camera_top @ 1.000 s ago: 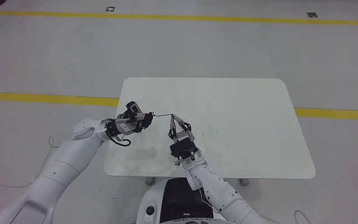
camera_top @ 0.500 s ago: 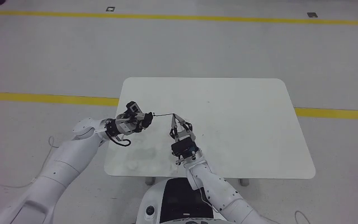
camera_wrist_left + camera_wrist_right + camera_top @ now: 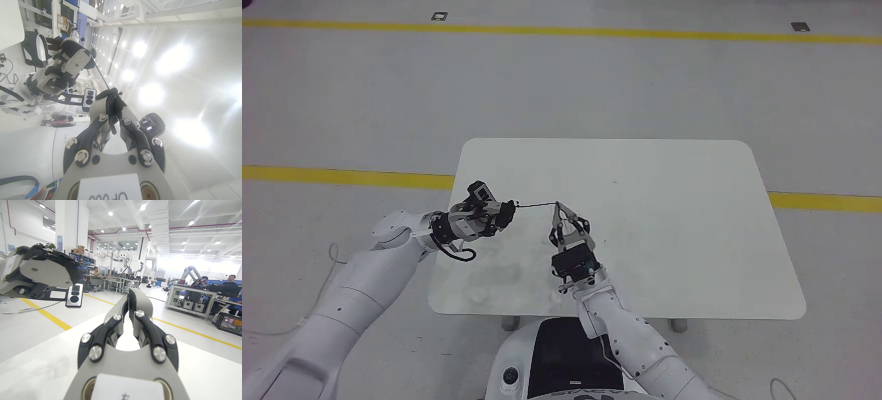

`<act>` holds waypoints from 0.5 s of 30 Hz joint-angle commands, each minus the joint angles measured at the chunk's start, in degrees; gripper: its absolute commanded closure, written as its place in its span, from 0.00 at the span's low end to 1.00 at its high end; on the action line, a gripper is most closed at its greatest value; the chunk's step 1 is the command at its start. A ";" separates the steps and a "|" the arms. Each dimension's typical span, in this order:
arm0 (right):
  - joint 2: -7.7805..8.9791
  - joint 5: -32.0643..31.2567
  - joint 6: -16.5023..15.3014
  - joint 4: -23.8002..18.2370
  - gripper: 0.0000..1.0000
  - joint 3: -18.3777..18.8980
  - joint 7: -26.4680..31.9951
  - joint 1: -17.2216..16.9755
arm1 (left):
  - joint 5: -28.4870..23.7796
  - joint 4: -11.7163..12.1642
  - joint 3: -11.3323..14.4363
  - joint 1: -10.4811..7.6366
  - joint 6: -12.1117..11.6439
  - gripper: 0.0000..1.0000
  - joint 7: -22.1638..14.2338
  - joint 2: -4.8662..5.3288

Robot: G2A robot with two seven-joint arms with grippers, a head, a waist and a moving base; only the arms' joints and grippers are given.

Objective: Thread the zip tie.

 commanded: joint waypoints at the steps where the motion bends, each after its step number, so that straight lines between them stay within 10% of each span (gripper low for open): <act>1: -0.01 0.00 0.00 -0.06 1.00 0.11 -0.03 -0.08 | 0.00 0.00 0.00 0.00 0.00 1.00 0.00 0.00; 11: 0.38 0.00 0.00 0.94 1.00 -1.25 0.68 0.72 | 0.00 0.00 0.00 0.00 0.00 1.00 0.00 0.00; 15: 1.20 0.00 0.00 2.09 0.00 -2.19 3.27 1.64 | 0.00 0.00 0.00 0.00 0.00 1.00 0.00 0.00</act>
